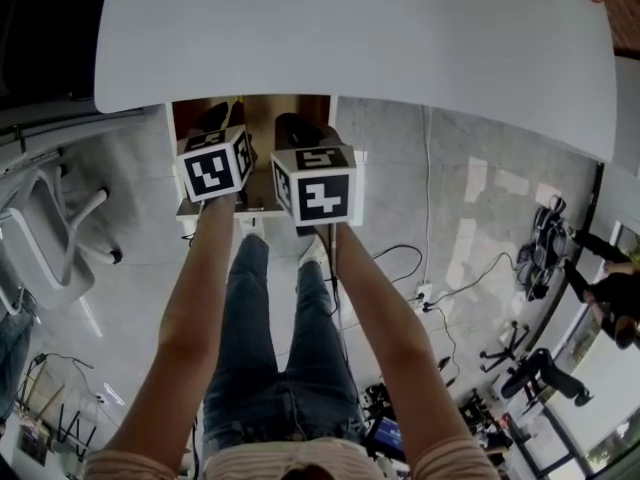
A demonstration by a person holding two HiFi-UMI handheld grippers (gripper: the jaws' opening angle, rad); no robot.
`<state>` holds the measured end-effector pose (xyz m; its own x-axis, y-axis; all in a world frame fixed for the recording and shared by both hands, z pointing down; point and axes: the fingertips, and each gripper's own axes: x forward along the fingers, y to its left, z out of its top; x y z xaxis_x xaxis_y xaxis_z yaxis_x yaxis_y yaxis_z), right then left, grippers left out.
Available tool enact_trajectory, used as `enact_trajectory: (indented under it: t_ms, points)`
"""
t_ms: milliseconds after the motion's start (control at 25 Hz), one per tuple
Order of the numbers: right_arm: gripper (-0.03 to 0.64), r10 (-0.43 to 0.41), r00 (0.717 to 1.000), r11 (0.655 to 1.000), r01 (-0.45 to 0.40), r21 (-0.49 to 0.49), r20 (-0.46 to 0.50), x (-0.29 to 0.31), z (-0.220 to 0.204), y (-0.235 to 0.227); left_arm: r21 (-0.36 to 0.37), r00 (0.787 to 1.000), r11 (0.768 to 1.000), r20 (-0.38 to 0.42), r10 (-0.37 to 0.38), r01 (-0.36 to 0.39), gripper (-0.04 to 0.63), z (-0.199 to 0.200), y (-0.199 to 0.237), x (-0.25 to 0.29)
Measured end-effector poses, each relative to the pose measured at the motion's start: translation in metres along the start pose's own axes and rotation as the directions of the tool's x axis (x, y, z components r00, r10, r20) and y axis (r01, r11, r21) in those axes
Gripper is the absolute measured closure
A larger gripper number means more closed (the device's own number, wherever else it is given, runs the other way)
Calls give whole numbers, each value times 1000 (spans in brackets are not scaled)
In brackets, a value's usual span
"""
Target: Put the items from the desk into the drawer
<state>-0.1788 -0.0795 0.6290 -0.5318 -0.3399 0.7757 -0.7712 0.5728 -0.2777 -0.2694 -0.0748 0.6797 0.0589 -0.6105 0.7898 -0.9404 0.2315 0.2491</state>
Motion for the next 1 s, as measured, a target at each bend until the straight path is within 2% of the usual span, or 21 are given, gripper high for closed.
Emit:
enact_trajectory:
  t_ms: [360, 560, 1000]
  points:
    - [600, 3, 997, 1000, -1, -24, 74, -46, 28, 18, 1, 997, 1000, 66, -26, 26, 563, 13, -8, -55]
    - [600, 4, 994, 999, 1, -50, 109, -77, 42, 19, 2, 995, 998, 79, -67, 67, 586, 16, -16, -80]
    - [600, 33, 980, 996, -15, -88, 197, -132, 58, 31, 83, 958, 986, 239, -159, 143, 586, 63, -52, -157]
